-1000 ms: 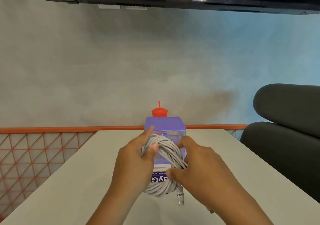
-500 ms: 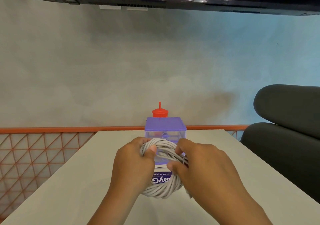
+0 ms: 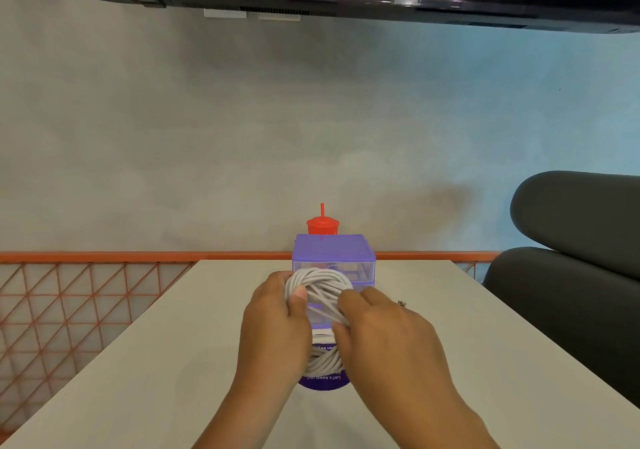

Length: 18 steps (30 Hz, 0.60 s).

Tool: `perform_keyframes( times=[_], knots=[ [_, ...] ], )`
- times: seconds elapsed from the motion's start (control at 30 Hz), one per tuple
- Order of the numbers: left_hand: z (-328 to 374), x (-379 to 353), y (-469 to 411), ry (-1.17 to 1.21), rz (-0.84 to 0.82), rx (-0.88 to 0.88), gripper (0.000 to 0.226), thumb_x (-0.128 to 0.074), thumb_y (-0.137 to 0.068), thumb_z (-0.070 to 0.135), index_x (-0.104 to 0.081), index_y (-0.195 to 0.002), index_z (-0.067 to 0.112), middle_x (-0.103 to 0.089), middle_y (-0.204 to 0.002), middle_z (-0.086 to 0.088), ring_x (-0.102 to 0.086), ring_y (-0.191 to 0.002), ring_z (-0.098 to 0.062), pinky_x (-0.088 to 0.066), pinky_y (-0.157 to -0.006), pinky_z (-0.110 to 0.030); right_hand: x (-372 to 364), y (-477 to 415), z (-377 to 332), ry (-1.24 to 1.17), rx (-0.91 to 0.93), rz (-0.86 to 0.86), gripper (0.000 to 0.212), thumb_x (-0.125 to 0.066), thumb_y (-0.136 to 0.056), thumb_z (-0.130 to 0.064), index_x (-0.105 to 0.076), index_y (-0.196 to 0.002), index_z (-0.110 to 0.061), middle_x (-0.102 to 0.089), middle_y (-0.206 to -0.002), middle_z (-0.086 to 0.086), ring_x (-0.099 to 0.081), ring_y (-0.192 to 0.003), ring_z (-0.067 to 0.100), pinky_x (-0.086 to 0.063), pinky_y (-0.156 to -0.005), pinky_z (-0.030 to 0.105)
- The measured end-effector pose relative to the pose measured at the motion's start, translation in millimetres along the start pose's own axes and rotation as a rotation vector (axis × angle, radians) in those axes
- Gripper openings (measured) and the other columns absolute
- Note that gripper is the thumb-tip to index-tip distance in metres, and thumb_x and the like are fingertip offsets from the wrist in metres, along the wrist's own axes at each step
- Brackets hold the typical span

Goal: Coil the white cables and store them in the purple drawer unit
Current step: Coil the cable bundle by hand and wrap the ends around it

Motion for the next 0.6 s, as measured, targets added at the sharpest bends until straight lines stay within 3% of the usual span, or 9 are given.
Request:
perform_keyframes(
  times=[0.07,0.1,0.13,0.2,0.27,0.3,0.37,0.5,0.6],
  knots=[
    [2,7,-1,-0.009,0.045,-0.012,0.015,-0.045,-0.094,0.012,-0.055,-0.097,0.024,-0.059,-0.096,0.004,-0.052,-0.083,-0.012,-0.034,-0.064,-0.004,1,4,-5,-0.085,0.023,-0.061,0.027,-0.078,-0.051,-0.042,-0.063,-0.067,-0.025,-0.056,-0.063,-0.009,-0.054,-0.047,0.010,-0.029,-0.039,0.018],
    [2,9,-1,-0.005,0.052,-0.012,0.015,-0.046,-0.094,0.012,-0.056,-0.098,0.022,-0.060,-0.096,0.003,-0.052,-0.081,-0.010,-0.033,-0.063,-0.004,0,3,-5,-0.163,0.026,-0.120,0.028,-0.067,-0.062,-0.051,-0.065,-0.075,-0.026,-0.056,-0.073,-0.011,-0.057,-0.062,0.009,-0.036,-0.049,0.021],
    [3,10,-1,0.000,0.053,-0.014,0.014,-0.046,-0.094,0.013,-0.057,-0.098,0.021,-0.061,-0.096,0.003,-0.052,-0.079,-0.007,-0.032,-0.061,-0.004,-2,1,-1,-0.262,0.010,-0.181,0.039,-0.054,-0.068,-0.061,-0.066,-0.083,-0.027,-0.054,-0.082,-0.013,-0.054,-0.075,0.006,-0.039,-0.059,0.022],
    [6,11,-2,0.008,0.051,-0.036,0.013,-0.047,-0.094,0.013,-0.056,-0.095,0.023,-0.061,-0.094,0.003,-0.052,-0.077,-0.005,-0.033,-0.060,-0.005,3,0,6,-0.491,-0.005,-0.229,0.057,-0.034,-0.069,-0.070,-0.066,-0.082,-0.025,-0.052,-0.082,-0.012,-0.049,-0.080,0.003,-0.040,-0.069,0.022],
    [8,12,-3,0.003,0.050,-0.049,0.013,-0.046,-0.094,0.014,-0.054,-0.093,0.025,-0.059,-0.092,0.004,-0.051,-0.077,-0.001,-0.034,-0.058,-0.004,13,-4,21,-0.602,-0.069,-0.127,0.037,-0.042,-0.084,-0.052,-0.061,-0.071,-0.023,-0.053,-0.078,-0.010,-0.050,-0.079,0.005,-0.039,-0.067,0.019],
    [9,11,-2,0.001,0.046,-0.043,0.012,-0.046,-0.094,0.015,-0.053,-0.094,0.025,-0.059,-0.092,0.004,-0.051,-0.076,0.000,-0.036,-0.057,-0.002,13,-4,29,-0.577,-0.102,-0.103,0.022,-0.046,-0.089,-0.037,-0.056,-0.073,-0.028,-0.053,-0.079,-0.013,-0.050,-0.079,0.003,-0.038,-0.065,0.014],
    [10,10,-1,0.003,0.033,-0.036,0.011,-0.045,-0.094,0.016,-0.054,-0.096,0.022,-0.059,-0.092,0.003,-0.051,-0.074,-0.001,-0.035,-0.058,0.004,9,-4,33,-0.531,-0.124,-0.127,0.016,-0.047,-0.091,-0.020,-0.051,-0.085,-0.034,-0.051,-0.083,-0.019,-0.050,-0.077,0.001,-0.040,-0.063,0.011],
    [10,8,-1,0.031,-0.005,-0.021,0.012,-0.045,-0.094,0.014,-0.055,-0.092,0.021,-0.057,-0.084,0.007,-0.051,-0.071,-0.003,-0.035,-0.058,0.004,2,-3,37,-0.610,-0.177,-0.199,0.018,-0.049,-0.091,-0.017,-0.054,-0.092,-0.035,-0.055,-0.083,-0.011,-0.054,-0.065,0.008,-0.050,-0.061,0.023],
    [9,5,-2,0.070,-0.046,-0.009,0.018,-0.045,-0.094,0.012,-0.055,-0.086,0.025,-0.056,-0.077,0.011,-0.052,-0.067,-0.004,-0.038,-0.055,-0.003,4,-5,42,-0.695,-0.210,-0.228,0.021,-0.054,-0.090,-0.022,-0.051,-0.091,-0.043,-0.054,-0.087,-0.013,-0.055,-0.062,0.005,-0.049,-0.062,0.018]
  ],
)
Point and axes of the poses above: each hand's wrist, its own y-axis away from the middle knuckle, its own x-axis out of the back of the hand, z = x × y, the point moved 9 cm from there along -y, towards the middle knuckle
